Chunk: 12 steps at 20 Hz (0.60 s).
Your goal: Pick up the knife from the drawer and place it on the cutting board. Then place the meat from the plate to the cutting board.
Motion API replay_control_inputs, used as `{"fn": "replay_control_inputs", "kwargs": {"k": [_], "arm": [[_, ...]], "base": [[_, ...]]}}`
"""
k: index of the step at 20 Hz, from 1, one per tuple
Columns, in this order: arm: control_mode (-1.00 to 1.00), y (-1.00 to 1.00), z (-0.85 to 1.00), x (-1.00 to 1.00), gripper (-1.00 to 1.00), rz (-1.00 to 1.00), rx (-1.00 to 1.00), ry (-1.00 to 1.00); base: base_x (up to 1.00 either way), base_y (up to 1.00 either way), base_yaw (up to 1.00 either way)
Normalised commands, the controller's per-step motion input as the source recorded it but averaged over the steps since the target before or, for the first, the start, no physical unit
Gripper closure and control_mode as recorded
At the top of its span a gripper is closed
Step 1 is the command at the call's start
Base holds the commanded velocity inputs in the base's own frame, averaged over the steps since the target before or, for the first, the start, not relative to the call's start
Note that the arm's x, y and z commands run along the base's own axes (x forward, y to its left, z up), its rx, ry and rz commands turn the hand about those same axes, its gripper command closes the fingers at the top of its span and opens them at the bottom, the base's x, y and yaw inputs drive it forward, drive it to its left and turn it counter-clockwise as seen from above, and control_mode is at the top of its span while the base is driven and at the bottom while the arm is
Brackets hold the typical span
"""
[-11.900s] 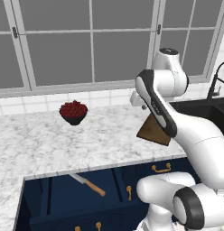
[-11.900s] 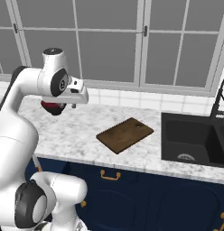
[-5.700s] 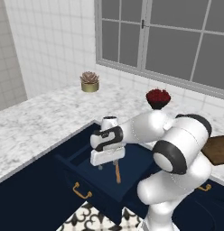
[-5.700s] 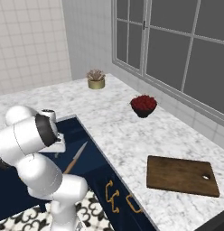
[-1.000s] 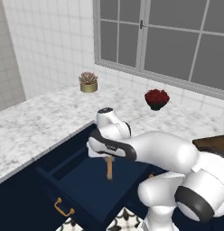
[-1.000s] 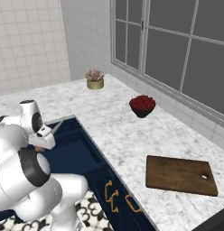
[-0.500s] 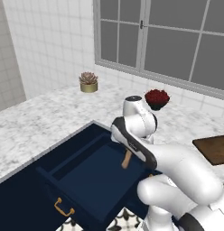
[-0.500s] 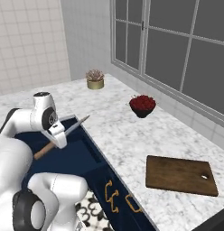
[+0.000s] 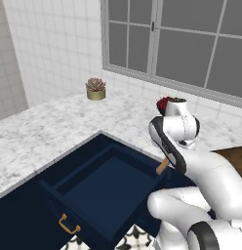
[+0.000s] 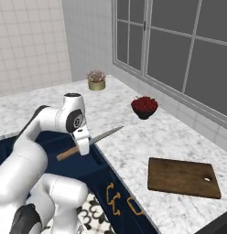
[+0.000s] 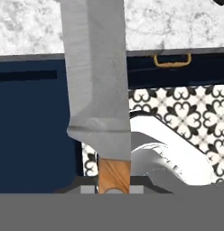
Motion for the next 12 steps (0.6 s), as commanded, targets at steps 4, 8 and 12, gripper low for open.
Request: {"fn": "replay_control_inputs", "kwargs": {"k": [4, 8, 12], "arm": [[-1.0, -0.99, 0.04, 0.24, 1.0, -0.27, 0.0, 0.05], [-1.0, -1.0, 0.01, 0.23, 1.0, -0.26, 0.0, 0.04], [-1.0, -0.99, 0.01, 0.23, 1.0, -0.21, 0.0, 0.01]], "base": [[0.0, 0.0, 0.0], [0.0, 0.0, 0.0], [0.0, 0.0, 0.0]]}}
